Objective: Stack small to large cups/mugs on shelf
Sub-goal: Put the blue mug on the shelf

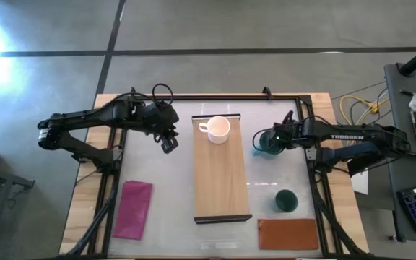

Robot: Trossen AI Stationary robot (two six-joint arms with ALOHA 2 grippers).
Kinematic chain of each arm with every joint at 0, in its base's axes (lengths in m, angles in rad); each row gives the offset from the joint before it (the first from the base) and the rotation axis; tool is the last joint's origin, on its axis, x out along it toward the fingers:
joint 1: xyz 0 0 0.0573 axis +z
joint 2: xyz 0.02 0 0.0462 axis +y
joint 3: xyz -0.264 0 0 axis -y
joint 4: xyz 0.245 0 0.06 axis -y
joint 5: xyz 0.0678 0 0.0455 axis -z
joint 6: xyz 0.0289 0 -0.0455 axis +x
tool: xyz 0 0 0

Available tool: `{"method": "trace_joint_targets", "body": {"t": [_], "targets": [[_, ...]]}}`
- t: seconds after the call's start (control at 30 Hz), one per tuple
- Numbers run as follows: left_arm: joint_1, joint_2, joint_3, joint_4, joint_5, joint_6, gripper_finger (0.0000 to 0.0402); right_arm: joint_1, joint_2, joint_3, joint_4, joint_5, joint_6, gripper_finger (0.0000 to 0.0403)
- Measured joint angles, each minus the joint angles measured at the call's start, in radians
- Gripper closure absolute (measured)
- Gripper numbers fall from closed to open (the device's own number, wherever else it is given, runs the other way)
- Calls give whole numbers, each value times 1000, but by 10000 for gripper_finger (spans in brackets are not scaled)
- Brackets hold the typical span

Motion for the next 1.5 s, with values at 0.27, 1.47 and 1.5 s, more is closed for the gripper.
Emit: {"method": "trace_joint_targets", "body": {"t": [0.27, 1.47, 1.5], "targets": [[0, 0, -7, 0, -2, 0, 287, 42, 5, 78, -62, -34, -12, 385], [-1, 0, -15, -47, -74, 72, 287, 484, 588, 1125, -426, 109, 421, 387], [-1, 0, -15, -47, -74, 79, 287, 485, 611, 1145, -394, 109, 413, 387]]}}
